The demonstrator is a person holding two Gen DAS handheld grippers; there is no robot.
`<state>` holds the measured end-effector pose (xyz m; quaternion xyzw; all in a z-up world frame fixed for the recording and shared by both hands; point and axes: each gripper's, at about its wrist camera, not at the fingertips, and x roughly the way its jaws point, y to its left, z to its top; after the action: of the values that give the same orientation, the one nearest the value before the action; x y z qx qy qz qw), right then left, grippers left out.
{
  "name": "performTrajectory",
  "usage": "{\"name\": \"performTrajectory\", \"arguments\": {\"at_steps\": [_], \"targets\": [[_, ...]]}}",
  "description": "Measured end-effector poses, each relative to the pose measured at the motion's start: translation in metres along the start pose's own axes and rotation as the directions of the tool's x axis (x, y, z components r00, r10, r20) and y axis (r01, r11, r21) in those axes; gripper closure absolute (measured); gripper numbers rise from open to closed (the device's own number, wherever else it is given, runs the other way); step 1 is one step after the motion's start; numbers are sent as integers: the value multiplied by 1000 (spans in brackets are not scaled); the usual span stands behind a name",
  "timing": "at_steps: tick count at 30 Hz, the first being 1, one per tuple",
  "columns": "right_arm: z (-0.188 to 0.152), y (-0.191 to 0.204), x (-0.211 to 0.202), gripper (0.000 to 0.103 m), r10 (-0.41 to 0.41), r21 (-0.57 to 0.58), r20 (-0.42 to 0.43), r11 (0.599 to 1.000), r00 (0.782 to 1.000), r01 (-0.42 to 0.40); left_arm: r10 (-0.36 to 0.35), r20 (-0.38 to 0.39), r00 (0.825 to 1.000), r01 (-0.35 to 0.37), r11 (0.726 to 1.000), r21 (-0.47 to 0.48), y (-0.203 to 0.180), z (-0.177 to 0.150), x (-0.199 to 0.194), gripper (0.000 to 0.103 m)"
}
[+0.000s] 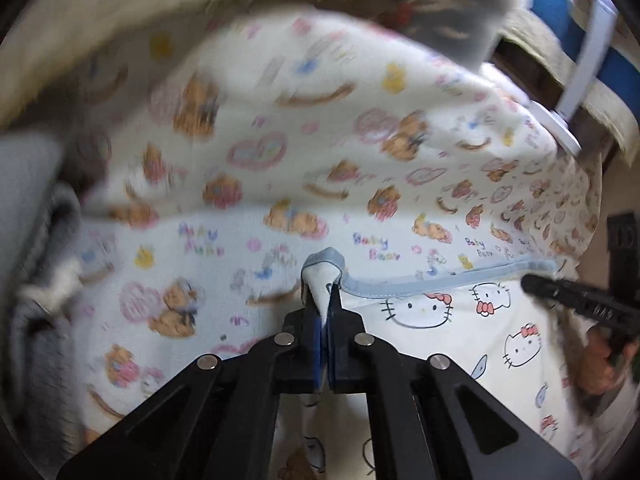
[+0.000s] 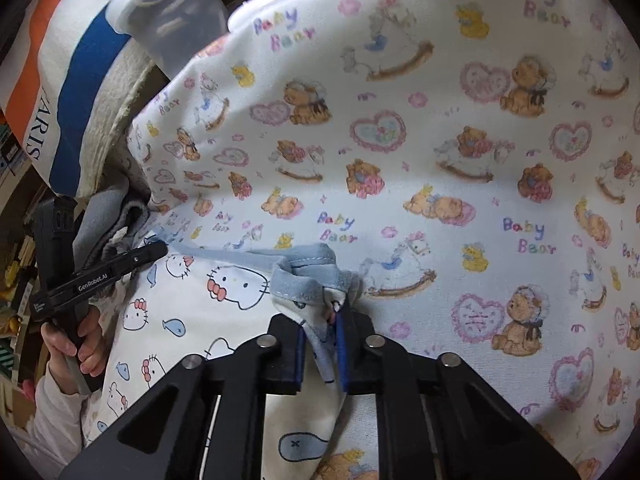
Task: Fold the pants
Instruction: 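Close the left tool on the waistband edge while the right tool regrasps beside it, then lift the waistband with both tools and carry it over toward the cuffs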
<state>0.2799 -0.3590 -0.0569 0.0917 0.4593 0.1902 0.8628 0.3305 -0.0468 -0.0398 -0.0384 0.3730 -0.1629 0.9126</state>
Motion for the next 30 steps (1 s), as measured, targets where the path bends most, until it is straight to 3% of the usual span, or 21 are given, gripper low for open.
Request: {"name": "performTrajectory", "arguments": {"at_steps": [3,7,15,22,27,30], "targets": [[3,11,-13,95,-8,-40,41,999,999,9,-4,53,999,2,999,39,-12,2,-14,102],[11,24,-34,95,-18,5,53,1000,998,18,20,80,997,-24,999,46,-20,5,-29,102],[-6,74,-105,95,-44,-147,164,987,985,69,-25,196,980,7,996,93,-33,-4,-110,102],[-67,103,-158,95,-22,-238,204,969,979,72,-95,232,968,60,986,155,-48,-70,-173,102],[-121,113,-173,95,-21,-262,178,963,984,68,-136,187,973,104,980,170,-58,-121,-192,102],[-152,115,-175,95,-9,-259,143,965,990,47,-128,166,978,95,976,195,-66,-148,-196,102]]}}
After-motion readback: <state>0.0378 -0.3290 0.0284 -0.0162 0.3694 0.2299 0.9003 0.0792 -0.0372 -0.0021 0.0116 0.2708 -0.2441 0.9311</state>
